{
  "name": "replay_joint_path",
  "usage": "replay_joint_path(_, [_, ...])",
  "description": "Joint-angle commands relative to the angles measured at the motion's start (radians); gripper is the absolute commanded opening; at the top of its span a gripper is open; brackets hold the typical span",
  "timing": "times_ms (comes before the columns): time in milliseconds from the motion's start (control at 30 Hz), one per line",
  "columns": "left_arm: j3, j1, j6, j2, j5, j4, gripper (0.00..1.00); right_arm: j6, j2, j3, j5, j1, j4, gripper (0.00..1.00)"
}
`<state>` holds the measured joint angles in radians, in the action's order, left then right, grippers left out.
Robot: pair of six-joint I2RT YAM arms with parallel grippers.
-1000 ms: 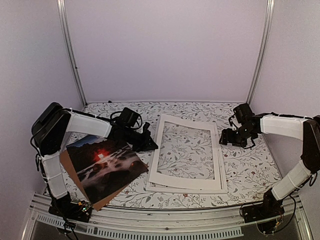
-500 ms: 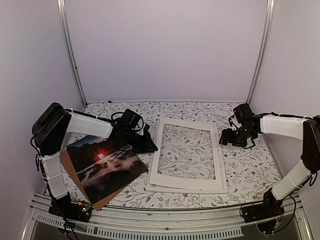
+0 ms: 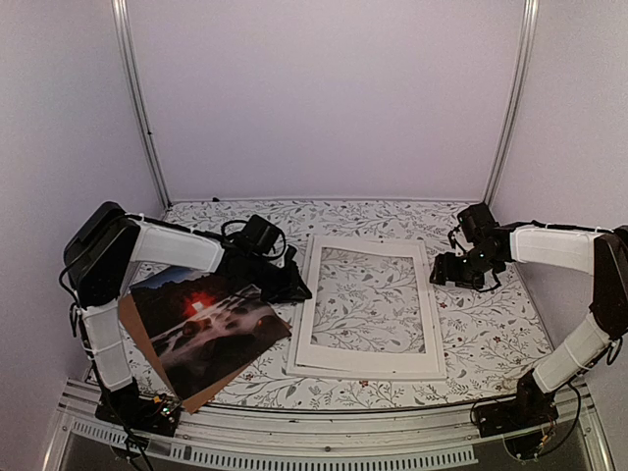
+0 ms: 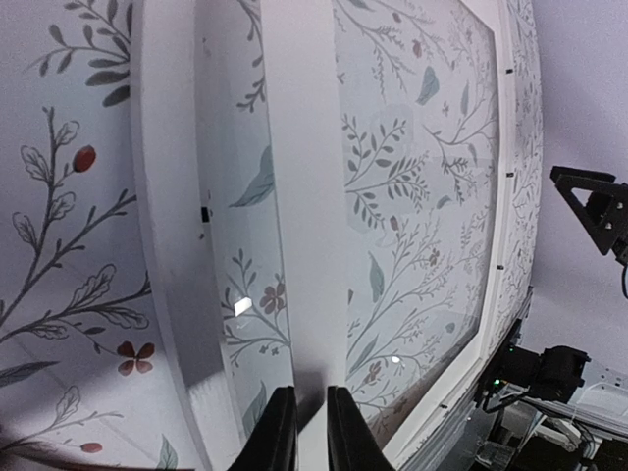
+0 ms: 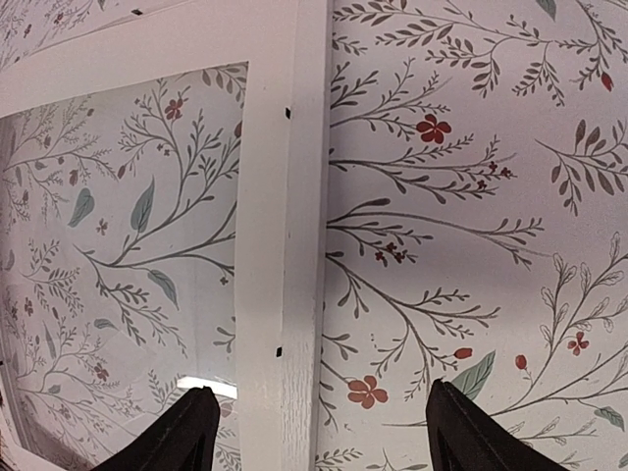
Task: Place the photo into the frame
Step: Adjust the mat board under the glass panel, then pick up the photo from the backboard.
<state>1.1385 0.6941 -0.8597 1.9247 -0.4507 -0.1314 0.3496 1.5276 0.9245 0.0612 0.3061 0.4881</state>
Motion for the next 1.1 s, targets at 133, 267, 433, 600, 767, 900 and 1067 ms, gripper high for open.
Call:
replay_joint_path(133, [0.064, 0.019, 0.051, 0.006, 0.089, -0.104, 0.22, -0.009, -0.001, 0.014, 0.006, -0.005, -0.013, 0.77])
replay_joint_path(267, [0.091, 0.028, 0.078, 0.000, 0.148, -0.165, 0.30, -0.009, -0.005, 0.014, 0.010, -0.005, -0.015, 0.77])
replay_joint_path(433, [0.121, 0.038, 0.109, -0.009, 0.212, -0.234, 0.36, -0.011, -0.006, 0.014, 0.015, -0.004, -0.016, 0.77])
replay_joint_path(600, [0.105, 0.041, 0.151, -0.096, 0.354, -0.325, 0.40, -0.026, -0.041, 0.015, 0.036, 0.022, -0.030, 0.77])
replay_joint_path(767, [0.012, 0.029, 0.174, -0.231, 0.541, -0.420, 0.48, -0.039, -0.061, 0.052, 0.067, 0.155, -0.067, 0.77])
replay_joint_path(900, [-0.115, -0.018, 0.163, -0.357, 0.596, -0.440, 0.58, -0.015, -0.008, 0.120, 0.090, 0.291, -0.124, 0.77])
replay_joint_path(1067, [-0.271, -0.120, 0.140, -0.492, 0.563, -0.426, 0.66, 0.013, 0.173, 0.293, 0.097, 0.459, -0.143, 0.77])
